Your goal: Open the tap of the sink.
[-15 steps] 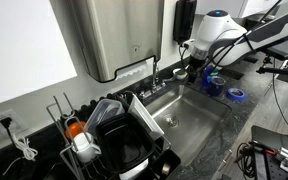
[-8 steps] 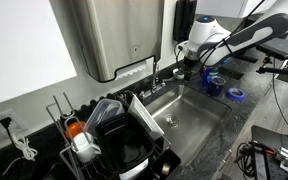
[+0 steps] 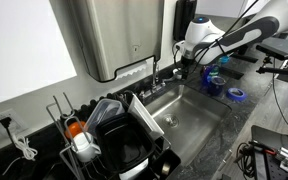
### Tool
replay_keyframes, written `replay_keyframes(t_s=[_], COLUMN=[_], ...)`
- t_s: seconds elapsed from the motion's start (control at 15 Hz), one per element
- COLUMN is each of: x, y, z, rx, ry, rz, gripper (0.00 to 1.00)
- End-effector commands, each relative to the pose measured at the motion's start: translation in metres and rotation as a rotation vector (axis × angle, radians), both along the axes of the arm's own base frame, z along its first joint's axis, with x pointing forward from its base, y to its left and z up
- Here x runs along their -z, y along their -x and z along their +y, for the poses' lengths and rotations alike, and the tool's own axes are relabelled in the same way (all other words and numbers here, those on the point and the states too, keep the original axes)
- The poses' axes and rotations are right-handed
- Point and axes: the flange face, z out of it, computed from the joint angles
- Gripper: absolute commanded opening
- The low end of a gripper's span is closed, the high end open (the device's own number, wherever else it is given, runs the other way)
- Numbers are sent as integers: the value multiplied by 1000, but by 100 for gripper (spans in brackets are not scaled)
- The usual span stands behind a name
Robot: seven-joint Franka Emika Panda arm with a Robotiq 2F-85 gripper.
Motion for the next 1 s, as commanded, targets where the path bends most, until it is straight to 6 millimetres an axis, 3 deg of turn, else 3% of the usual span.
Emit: replay_keyframes(t_s=[0.0, 0.47, 0.93], x=[-1, 2, 32], y=[0, -15, -33], z=[0, -12, -34], rx=[0, -29, -81], ry=[0, 56, 83], rz=[1, -56, -15], gripper=[100, 100, 100])
